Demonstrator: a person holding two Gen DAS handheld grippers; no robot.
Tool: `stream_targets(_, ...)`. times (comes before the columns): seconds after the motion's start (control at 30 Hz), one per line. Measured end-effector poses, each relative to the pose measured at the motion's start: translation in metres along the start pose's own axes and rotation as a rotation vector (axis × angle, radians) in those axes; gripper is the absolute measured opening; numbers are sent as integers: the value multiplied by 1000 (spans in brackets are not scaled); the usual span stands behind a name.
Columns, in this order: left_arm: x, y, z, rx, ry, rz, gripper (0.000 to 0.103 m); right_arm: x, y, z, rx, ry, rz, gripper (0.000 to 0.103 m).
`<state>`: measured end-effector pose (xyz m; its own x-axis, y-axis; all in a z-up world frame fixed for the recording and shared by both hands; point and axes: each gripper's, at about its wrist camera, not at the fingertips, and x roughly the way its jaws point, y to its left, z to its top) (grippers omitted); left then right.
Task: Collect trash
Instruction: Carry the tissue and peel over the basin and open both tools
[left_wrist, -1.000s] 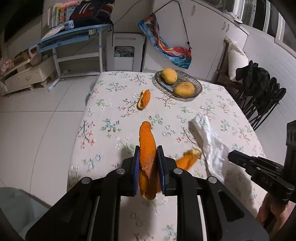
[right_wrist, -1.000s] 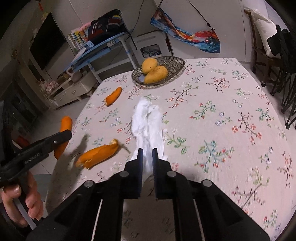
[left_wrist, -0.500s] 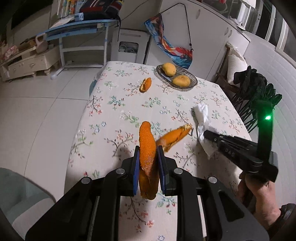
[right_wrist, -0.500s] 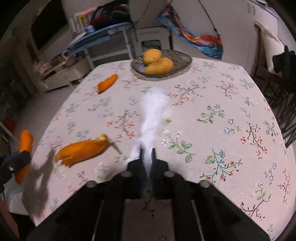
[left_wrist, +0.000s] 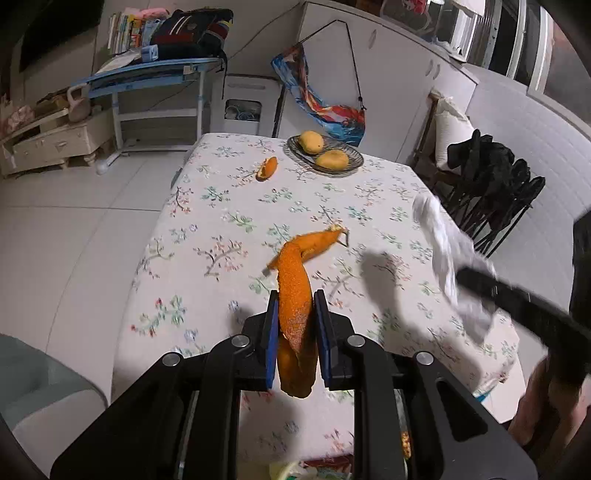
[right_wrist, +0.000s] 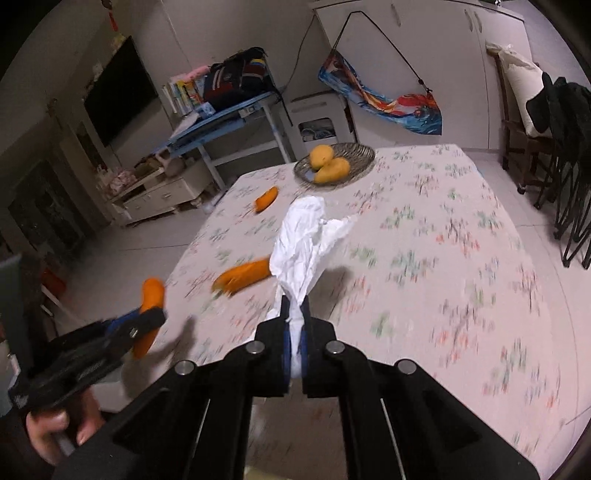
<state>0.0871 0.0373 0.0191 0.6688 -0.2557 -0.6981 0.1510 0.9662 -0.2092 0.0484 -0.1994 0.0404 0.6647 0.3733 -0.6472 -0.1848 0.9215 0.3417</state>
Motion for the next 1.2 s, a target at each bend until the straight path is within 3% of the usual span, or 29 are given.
stream_targets(0.37,-29,-11,-33,23,-20,-10,18,-40,21,-61,-15,24,64,5)
stream_targets(0.57,-43,-11,-47,21,-24,-11,18,-46,33,-89,-34,94,105,5)
stream_targets(0.9,-59,-12,-67,26,-26,-20,18,-23,50,-134,-101,309,115,5)
stream_targets(1.2,-75,-15,-90,19,-5,-83,18,12,45,-163,-116,512,43,8)
